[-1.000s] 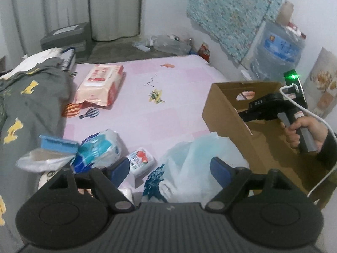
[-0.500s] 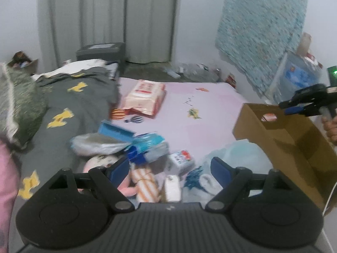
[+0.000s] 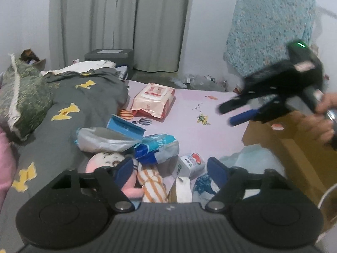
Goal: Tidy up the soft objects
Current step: 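Move the right tool back to the pile and grasp the blue-white box, then lift the blue-white box upright with the right tool, then carry the blue-white box into the cardboard box beside the pink pad and release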
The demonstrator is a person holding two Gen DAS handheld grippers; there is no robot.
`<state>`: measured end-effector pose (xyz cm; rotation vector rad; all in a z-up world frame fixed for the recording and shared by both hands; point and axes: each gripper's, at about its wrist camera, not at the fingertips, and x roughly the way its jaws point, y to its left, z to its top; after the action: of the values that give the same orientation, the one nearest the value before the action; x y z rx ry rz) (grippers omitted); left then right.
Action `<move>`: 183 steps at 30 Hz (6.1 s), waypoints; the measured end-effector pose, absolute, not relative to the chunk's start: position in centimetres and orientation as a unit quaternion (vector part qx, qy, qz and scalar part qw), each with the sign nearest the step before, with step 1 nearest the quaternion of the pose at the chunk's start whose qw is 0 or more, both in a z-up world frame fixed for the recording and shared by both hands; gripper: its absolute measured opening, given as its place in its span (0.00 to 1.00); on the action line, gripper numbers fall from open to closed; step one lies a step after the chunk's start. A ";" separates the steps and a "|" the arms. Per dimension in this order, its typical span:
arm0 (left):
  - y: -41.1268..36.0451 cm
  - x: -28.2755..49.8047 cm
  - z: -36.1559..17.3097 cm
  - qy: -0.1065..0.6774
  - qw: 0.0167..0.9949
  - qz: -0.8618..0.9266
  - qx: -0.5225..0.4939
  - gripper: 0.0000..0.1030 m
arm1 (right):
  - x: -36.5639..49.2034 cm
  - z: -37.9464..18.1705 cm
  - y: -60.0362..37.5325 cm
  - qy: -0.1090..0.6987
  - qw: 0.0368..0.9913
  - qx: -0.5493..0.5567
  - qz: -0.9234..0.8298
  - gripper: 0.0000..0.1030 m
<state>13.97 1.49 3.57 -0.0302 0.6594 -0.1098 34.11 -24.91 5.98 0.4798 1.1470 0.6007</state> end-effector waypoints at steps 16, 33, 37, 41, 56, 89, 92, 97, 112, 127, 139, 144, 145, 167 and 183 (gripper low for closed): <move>7.2 22.4 6.5 0.345 0.939 -0.015 0.003 0.59 | 42.9 0.2 -13.3 0.606 0.693 0.245 0.304 0.41; 15.0 39.3 -1.7 0.594 0.785 -0.030 -0.172 0.40 | 45.8 -6.4 -8.6 0.655 0.635 0.282 0.297 0.39; 15.0 39.2 -2.7 0.604 0.777 -0.029 -0.173 0.41 | 45.8 -6.7 -8.5 0.658 0.626 0.281 0.309 0.37; 15.8 38.7 -2.7 0.607 0.770 -0.038 -0.193 0.42 | 45.8 -6.8 -8.5 0.667 0.607 0.285 0.324 0.36; 16.6 33.7 2.1 0.545 0.804 -0.060 -0.230 0.44 | 43.5 -4.0 -9.4 0.639 0.600 0.298 0.378 0.34; 12.5 23.5 4.3 0.458 0.874 -0.085 -0.138 0.36 | 36.4 -1.9 -11.5 0.577 0.652 0.289 0.397 0.24; 11.9 22.6 4.9 0.450 0.878 -0.090 -0.138 0.36 | 35.9 -1.3 -12.1 0.571 0.654 0.289 0.403 0.24; 10.4 21.2 6.4 0.433 0.884 -0.114 -0.133 0.35 | 34.3 0.3 -14.1 0.552 0.666 0.294 0.406 0.24; -3.6 20.1 8.5 0.412 0.866 -0.264 -0.106 0.35 | 24.9 5.5 -30.1 0.457 0.759 0.346 0.310 0.24; -25.1 29.6 3.1 0.492 0.796 -0.327 -0.131 0.34 | 24.5 1.7 -51.7 0.434 0.794 0.399 0.149 0.25; -31.1 35.1 -3.6 0.564 0.780 -0.243 -0.119 0.42 | 31.4 -4.4 -56.3 0.477 0.815 0.322 0.058 0.24; -29.8 33.6 -1.2 0.538 0.798 -0.251 -0.104 0.45 | 30.3 -3.4 -55.9 0.474 0.825 0.300 0.068 0.25; -29.3 33.3 -0.5 0.532 0.803 -0.249 -0.102 0.45 | 30.3 -3.2 -56.0 0.473 0.826 0.297 0.068 0.25; -12.5 24.0 4.8 0.437 0.874 -0.179 -0.112 0.52 | 30.8 2.1 -44.9 0.455 0.890 0.017 0.006 0.52; -10.1 22.4 2.2 0.445 0.872 -0.176 -0.098 0.52 | 30.8 -0.2 -50.3 0.482 0.857 0.182 0.003 0.27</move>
<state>22.36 -10.06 2.24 -0.2040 0.9302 -0.3688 30.81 -50.35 -0.21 0.3818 1.0117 0.0055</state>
